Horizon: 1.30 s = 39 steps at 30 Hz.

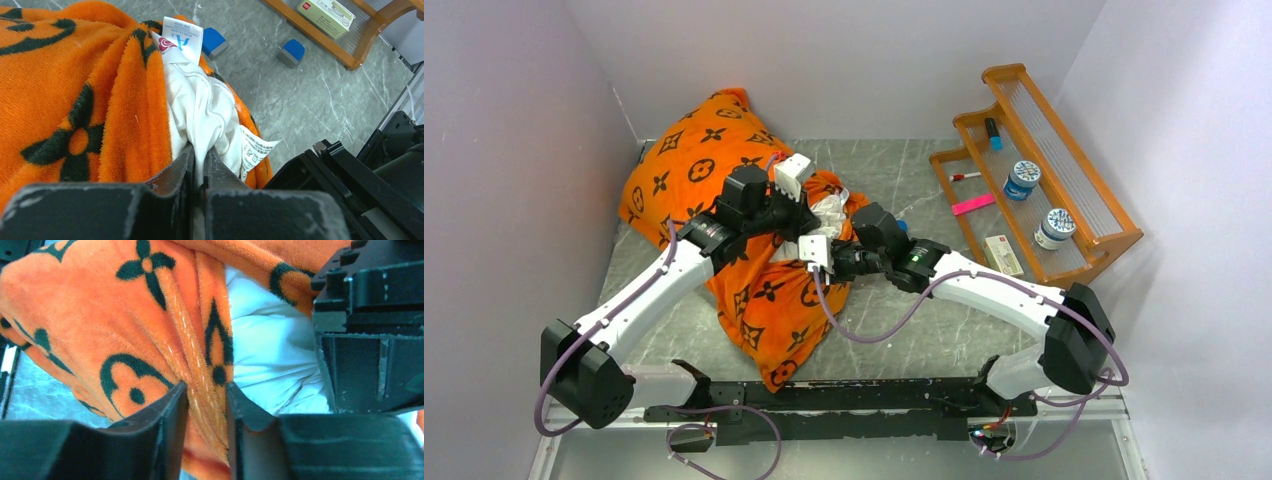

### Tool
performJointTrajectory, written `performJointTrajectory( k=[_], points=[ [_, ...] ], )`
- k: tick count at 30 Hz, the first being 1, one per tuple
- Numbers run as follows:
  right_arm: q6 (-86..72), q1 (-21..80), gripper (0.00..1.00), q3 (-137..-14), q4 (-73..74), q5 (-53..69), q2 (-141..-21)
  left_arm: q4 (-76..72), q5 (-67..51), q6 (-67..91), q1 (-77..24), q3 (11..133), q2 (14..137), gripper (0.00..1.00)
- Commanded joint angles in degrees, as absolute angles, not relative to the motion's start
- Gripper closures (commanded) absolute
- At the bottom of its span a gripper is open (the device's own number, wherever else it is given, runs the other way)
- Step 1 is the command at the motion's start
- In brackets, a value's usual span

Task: Remove the pillowcase from the pillow
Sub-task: Remove the pillow from the pillowcase.

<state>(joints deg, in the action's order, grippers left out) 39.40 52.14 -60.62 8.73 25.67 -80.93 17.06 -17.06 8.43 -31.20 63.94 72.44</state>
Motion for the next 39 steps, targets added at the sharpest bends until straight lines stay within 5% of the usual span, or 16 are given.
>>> performJointTrajectory(
  k=[1, 7, 27, 32, 39],
  points=[
    [38.36, 52.92, 0.74, -59.81, 13.37, 26.35, -78.31, 11.82, -12.49, 8.12, -30.23, 65.74, 69.94, 0.95],
    [36.13, 53.5, 1.0, -56.08, 15.88, 25.47, -75.29, 10.2, -14.39, 12.66, -29.46, 68.42, 72.12, 0.95],
    [33.6, 55.89, 1.0, -44.27, 14.46, 17.88, -67.3, 21.76, -10.56, 17.77, -24.59, 104.26, 88.72, 0.95],
    [32.24, 56.2, 1.0, -39.05, 5.93, 16.08, -67.72, 20.27, -6.39, 18.4, -24.08, 100.36, 87.96, 0.95],
    [30.67, 56.09, 1.0, -36.73, -7.85, 15.59, -70.5, 8.61, -21.57, 17.17, -25.85, 81.74, 81.12, 0.95]
  ],
)
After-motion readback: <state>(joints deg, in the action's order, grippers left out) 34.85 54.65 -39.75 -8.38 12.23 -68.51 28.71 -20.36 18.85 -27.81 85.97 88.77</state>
